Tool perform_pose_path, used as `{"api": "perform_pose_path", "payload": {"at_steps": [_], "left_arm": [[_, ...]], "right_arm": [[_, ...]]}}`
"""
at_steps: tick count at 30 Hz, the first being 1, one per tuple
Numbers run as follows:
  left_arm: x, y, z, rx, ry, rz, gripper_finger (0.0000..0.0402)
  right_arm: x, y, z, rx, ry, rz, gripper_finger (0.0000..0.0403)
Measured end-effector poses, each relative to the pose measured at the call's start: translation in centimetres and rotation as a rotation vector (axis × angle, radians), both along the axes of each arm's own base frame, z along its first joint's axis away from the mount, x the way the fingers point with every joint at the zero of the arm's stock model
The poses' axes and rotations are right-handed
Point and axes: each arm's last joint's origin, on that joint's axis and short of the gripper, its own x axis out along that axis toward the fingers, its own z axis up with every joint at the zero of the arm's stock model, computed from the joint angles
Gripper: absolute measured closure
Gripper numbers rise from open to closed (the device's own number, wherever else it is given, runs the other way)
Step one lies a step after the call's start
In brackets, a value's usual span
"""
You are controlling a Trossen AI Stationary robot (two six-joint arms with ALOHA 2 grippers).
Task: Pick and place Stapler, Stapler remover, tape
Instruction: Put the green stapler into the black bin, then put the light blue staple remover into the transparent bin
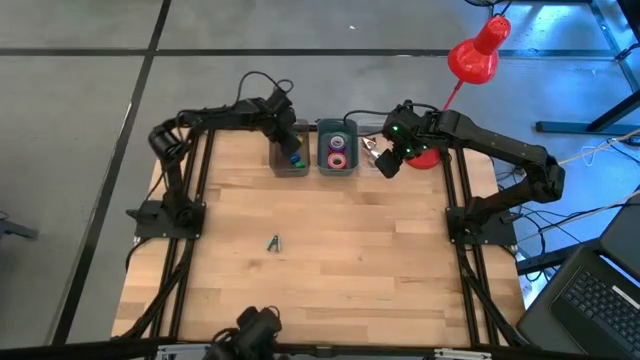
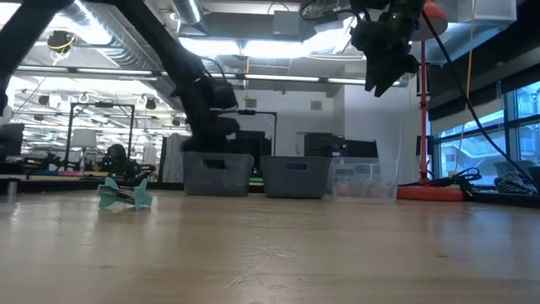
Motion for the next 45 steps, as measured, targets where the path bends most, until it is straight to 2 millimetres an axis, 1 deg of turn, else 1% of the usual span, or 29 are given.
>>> {"api": "perform_pose_path", "payload": {"at_steps": [3,7,11,13,17,19,21,23,25,28,30,33,36,39,41,43,45], "left_arm": [[0.1,0.2,-1.2,-0.003,0.066,0.034,0.0342],[0.2,0.4,-1.8,0.05,0.124,0.06,0.0342],[0.4,0.2,-2.2,0.051,0.137,0.01,0.0339],[0.6,0.3,-1.8,0.051,0.107,-0.018,0.0309],[1.1,0.3,-1.1,0.022,0.072,-0.042,0.0215],[1.5,0.5,-0.2,0.013,0.045,-0.043,0.0177],[1.8,0.6,0.8,-0.002,0.024,-0.046,0.0148],[2.0,0.6,1.5,-0.017,0.017,-0.053,0.0129],[2.1,0.7,2.4,-0.023,0.025,-0.052,0.0119],[2.2,0.6,3.5,-0.054,0.046,-0.04,0.0117],[2.0,0.2,4.8,-0.062,0.052,-0.039,0.0121],[1.7,-1.2,7.5,-0.027,0.012,-0.053,0.0128],[1.1,-3.5,10.7,0.006,-0.031,-0.081,0.0134],[0.1,-6.7,14.2,0.042,-0.083,-0.119,0.0137],[-0.6,-9.1,16.0,0.063,-0.134,-0.144,0.0137],[-1.4,-11.7,17.0,0.061,-0.168,-0.174,0.0137],[-2.2,-14.4,17.4,0.046,-0.199,-0.201,0.0137]], "right_arm": [[0.0,0.0,0.0,0.0,0.0,0.0,0.0199],[0.0,0.0,0.0,-0.002,0.001,-0.001,0.0199],[0.0,0.0,0.0,-0.006,0.002,-0.002,0.0199],[0.0,0.0,0.0,-0.006,0.002,-0.003,0.0199],[0.0,0.0,0.0,-0.006,0.002,-0.003,0.0199],[0.0,0.0,0.0,-0.006,0.002,-0.003,0.0199],[0.0,0.0,0.0,-0.006,0.002,-0.003,0.0199],[0.0,0.0,0.0,-0.006,0.002,-0.003,0.0199],[0.0,0.0,0.0,-0.006,0.002,-0.003,0.0199],[0.0,0.0,0.0,-0.006,0.002,-0.003,0.0199],[0.0,0.0,0.0,-0.007,0.003,-0.002,0.0199],[0.0,0.0,0.0,-0.009,0.004,0.005,0.0199],[0.0,0.0,0.0,-0.014,0.008,0.018,0.0199],[0.0,0.0,0.0,-0.016,0.009,0.021,0.0199],[0.1,0.0,0.0,-0.019,0.003,0.023,0.0199],[0.2,-0.1,0.1,-0.029,-0.008,0.029,0.0199],[0.3,-0.2,0.2,-0.041,-0.021,0.04,0.0199]]}}
